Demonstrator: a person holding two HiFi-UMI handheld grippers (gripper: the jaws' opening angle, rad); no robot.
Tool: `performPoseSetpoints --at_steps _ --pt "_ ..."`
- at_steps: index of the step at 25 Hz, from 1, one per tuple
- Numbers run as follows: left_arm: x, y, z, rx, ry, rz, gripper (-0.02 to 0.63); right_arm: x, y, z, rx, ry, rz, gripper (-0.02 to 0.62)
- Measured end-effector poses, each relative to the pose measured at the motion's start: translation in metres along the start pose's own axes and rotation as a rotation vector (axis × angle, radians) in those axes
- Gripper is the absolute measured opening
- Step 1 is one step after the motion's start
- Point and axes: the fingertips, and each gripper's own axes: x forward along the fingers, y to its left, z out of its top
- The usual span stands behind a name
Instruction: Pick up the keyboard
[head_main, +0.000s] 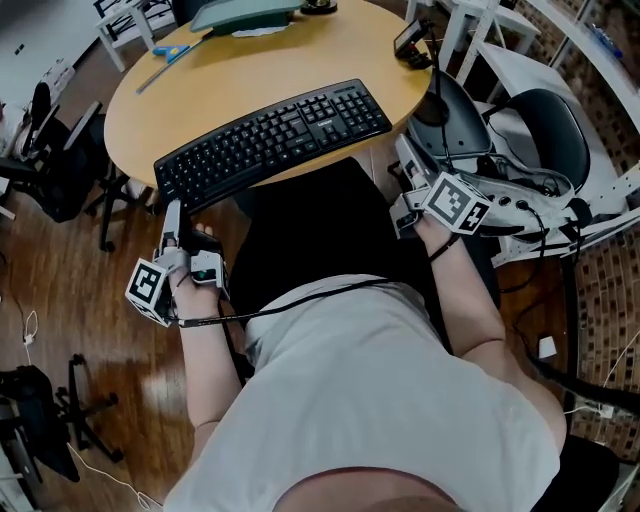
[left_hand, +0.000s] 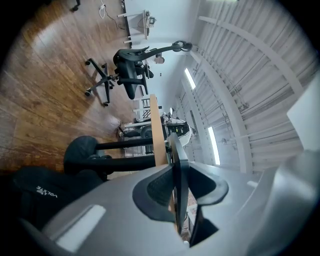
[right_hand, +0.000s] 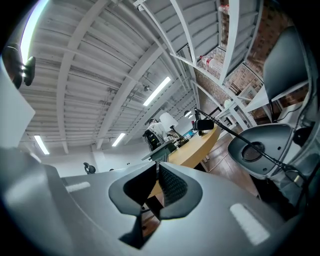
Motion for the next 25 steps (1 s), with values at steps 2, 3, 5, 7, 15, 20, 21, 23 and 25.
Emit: performPoseSetpoints --at_steps 2,3,5,7,15,20,21,23,25 --pt "0.0 0.0 -0.001 -0.002 0.0 0.004 0.143 -0.002 -0.005 0.001 0.006 -0.005 -0.004 0.018" --pt "0.002 0.0 -0.001 -0.001 0.004 0.002 0.141 -0.003 -0.004 0.002 0.004 -0.008 -0.001 0.02" --pt "0.008 -0.001 -0.004 -0.001 0.023 0.005 0.141 -0.001 -0.001 0.004 -0.004 -0.008 0.006 0.02" --pt "0.014 -0.003 -0.009 -0.006 0.051 0.012 0.141 0.002 -0.003 0.006 -0.008 -0.003 0.001 0.021" --pt "0.049 -0.019 0.01 0.038 0.142 0.006 0.138 0.034 -0.015 0.025 0.093 -0.049 -0.032 0.092" --pt "0.056 -0.003 0.008 -0.053 0.1 0.022 0.135 0.043 -0.013 0.023 0.098 -0.036 -0.05 0.222" --pt "0.055 -0.002 0.008 -0.055 0.095 0.022 0.133 0.043 -0.012 0.024 0.082 -0.04 -0.056 0.225" --pt "0.054 -0.002 0.008 -0.054 0.095 0.028 0.133 0.039 -0.018 0.03 0.069 -0.044 -0.079 0.225" --pt "0.052 -0.005 0.008 -0.05 0.099 0.033 0.133 0.035 -0.028 0.032 0.104 -0.03 -0.108 0.225"
